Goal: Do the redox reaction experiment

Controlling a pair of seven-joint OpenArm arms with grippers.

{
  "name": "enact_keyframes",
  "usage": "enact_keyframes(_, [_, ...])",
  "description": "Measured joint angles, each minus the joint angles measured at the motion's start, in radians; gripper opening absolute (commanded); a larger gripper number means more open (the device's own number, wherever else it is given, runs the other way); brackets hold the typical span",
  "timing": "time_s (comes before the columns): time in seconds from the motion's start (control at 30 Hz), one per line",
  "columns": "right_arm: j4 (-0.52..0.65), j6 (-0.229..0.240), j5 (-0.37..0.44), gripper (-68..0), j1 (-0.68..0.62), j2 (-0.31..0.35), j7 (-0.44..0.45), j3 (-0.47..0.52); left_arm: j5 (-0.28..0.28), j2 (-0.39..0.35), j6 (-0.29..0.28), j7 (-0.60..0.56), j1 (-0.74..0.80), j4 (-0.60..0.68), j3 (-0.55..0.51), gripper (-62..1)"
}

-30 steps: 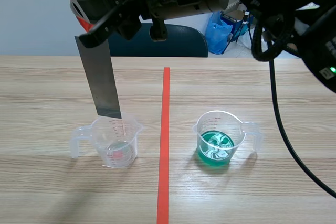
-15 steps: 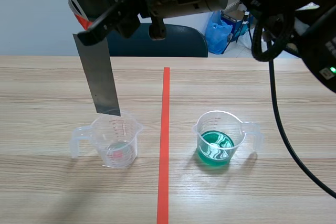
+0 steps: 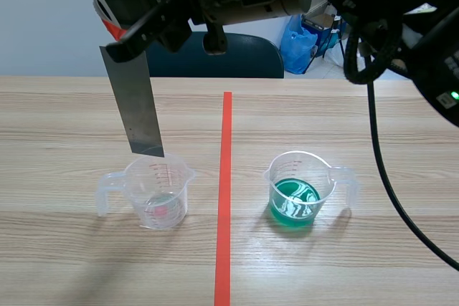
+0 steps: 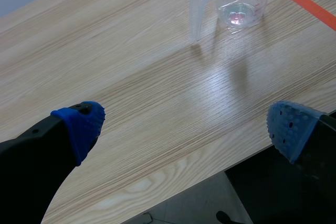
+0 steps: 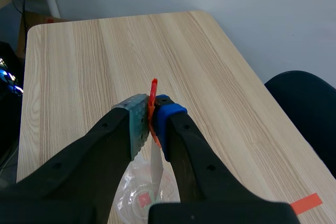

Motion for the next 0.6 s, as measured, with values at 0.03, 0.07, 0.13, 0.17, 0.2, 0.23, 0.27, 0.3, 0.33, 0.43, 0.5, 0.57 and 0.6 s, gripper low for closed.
enact_keyframes(0.03, [0.000,0.000,0.000,-66.9,0.000,0.000,0.000,0.000,0.000,0.000,0.000,0.000,0.000,0.000,0.000,1.4])
enact_keyframes(0.07, [0.000,0.000,0.000,-66.9,0.000,0.000,0.000,0.000,0.000,0.000,0.000,0.000,0.000,0.000,0.000,1.4])
enact_keyframes(0.13, [0.000,0.000,0.000,-66.9,0.000,0.000,0.000,0.000,0.000,0.000,0.000,0.000,0.000,0.000,0.000,1.4])
enact_keyframes(0.17, [0.000,0.000,0.000,-66.9,0.000,0.000,0.000,0.000,0.000,0.000,0.000,0.000,0.000,0.000,0.000,1.4])
enact_keyframes(0.2, [0.000,0.000,0.000,-66.9,0.000,0.000,0.000,0.000,0.000,0.000,0.000,0.000,0.000,0.000,0.000,1.4])
enact_keyframes(0.23, [0.000,0.000,0.000,-66.9,0.000,0.000,0.000,0.000,0.000,0.000,0.000,0.000,0.000,0.000,0.000,1.4])
enact_keyframes(0.27, [0.000,0.000,0.000,-66.9,0.000,0.000,0.000,0.000,0.000,0.000,0.000,0.000,0.000,0.000,0.000,1.4])
enact_keyframes(0.3, [0.000,0.000,0.000,-66.9,0.000,0.000,0.000,0.000,0.000,0.000,0.000,0.000,0.000,0.000,0.000,1.4])
enact_keyframes(0.33, [0.000,0.000,0.000,-66.9,0.000,0.000,0.001,0.000,0.000,0.000,0.000,0.000,0.000,0.000,0.000,1.4])
enact_keyframes(0.43, [0.000,0.000,0.000,-66.9,0.000,0.000,0.006,0.000,0.000,0.000,0.000,0.000,0.000,0.000,0.000,1.4])
enact_keyframes(0.5, [0.000,0.000,0.000,-66.9,0.000,0.000,0.006,0.000,0.000,0.000,0.000,0.000,0.000,0.000,0.000,1.4])
enact_keyframes(0.57, [0.000,0.000,0.000,-66.9,0.000,0.000,0.006,0.000,0.000,0.000,0.000,0.000,0.000,0.000,0.000,1.4])
enact_keyframes(0.6, [0.000,0.000,0.000,-66.9,0.000,0.000,0.006,0.000,0.000,0.000,0.000,0.000,0.000,0.000,0.000,1.4])
